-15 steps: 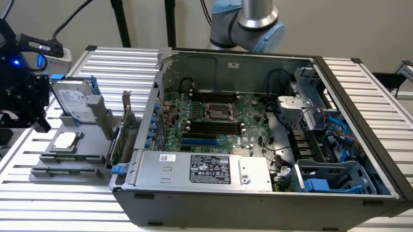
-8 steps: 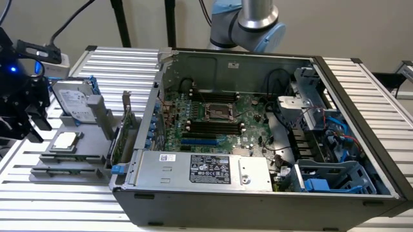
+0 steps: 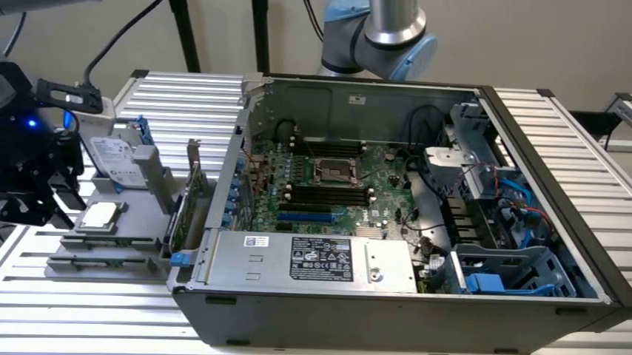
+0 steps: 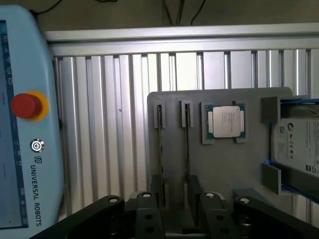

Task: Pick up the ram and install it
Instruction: 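Pick up the ram and move it above insertion slot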

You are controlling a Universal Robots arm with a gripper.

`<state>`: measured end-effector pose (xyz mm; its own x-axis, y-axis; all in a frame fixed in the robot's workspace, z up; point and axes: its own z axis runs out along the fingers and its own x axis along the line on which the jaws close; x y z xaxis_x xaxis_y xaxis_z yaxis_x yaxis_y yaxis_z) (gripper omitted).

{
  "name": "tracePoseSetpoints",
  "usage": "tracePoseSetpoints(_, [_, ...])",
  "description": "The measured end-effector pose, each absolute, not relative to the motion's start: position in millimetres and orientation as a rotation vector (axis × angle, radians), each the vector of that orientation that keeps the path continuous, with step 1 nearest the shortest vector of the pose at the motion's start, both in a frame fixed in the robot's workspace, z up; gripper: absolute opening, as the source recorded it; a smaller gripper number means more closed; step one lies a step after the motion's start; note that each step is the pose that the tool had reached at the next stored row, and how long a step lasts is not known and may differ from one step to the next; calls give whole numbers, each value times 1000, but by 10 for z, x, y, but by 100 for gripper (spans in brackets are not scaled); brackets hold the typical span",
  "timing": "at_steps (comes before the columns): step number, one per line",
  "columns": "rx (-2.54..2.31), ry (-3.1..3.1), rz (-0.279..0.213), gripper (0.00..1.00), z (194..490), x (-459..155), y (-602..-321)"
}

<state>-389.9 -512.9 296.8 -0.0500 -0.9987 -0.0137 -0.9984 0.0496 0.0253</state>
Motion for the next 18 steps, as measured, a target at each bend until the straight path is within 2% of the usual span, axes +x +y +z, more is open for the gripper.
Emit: tracePoseSetpoints(18, [2189,-2240,-45,36,2641,-3866,-5162])
